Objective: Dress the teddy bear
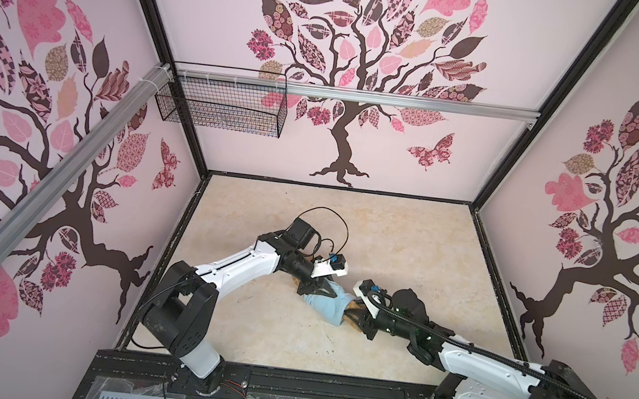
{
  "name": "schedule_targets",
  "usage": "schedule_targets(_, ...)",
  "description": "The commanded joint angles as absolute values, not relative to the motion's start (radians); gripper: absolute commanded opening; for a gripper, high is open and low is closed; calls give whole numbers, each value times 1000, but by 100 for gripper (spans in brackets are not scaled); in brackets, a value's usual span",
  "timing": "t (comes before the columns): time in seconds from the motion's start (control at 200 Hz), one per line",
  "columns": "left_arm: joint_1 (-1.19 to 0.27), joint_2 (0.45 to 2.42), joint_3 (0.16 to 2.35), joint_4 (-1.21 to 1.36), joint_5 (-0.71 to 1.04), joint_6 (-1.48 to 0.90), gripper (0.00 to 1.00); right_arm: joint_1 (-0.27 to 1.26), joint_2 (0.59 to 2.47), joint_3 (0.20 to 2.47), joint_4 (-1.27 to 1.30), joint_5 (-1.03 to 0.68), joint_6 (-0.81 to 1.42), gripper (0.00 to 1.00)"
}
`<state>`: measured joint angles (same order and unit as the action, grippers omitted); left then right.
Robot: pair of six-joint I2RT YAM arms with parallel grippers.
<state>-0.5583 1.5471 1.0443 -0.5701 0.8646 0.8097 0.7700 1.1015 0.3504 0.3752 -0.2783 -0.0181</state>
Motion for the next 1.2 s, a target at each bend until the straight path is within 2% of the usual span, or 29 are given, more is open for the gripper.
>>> schedule_targets(0.0, -565, 1432, 953, -400, 801, 575, 13, 767, 997, 439, 191, -108, 33, 50)
schedule_targets(0.085, -565, 1345, 890, -347, 707, 472, 10, 766, 905, 448, 118, -122, 34, 63)
schedule_targets(0.145, -567, 1291, 854, -327, 664, 419, 8, 767, 842, 452, 104, -173, 37, 81)
schedule_targets(0.21, -567, 1237, 814, -315, 636, 392, 6, 777, 793, 471, 102, -203, 49, 88)
schedule_targets(0.33, -570, 1153, 761, -294, 571, 356, 3, 846, 780, 550, 63, -163, -6, 89)
schedule_targets(0.44, -572, 1099, 732, -292, 546, 355, 0, 921, 856, 640, -17, -118, -96, 89)
schedule_targets(0.77, -579, 1029, 689, -276, 549, 380, 0, 925, 1061, 760, -34, -158, -215, 98)
schedule_targets(0.87, -579, 1036, 690, -258, 541, 345, 0, 926, 1011, 748, -101, -137, -166, 97)
schedule_targets(1.0, -579, 1042, 689, -234, 486, 253, 0, 926, 855, 672, -152, -142, -49, 94)
schedule_targets(1.1, -577, 1051, 692, -213, 483, 212, 0, 925, 757, 589, -100, -199, 44, 92)
schedule_targets(1.19, -574, 1054, 697, -195, 511, 189, 0, 925, 760, 513, 1, -236, 75, 90)
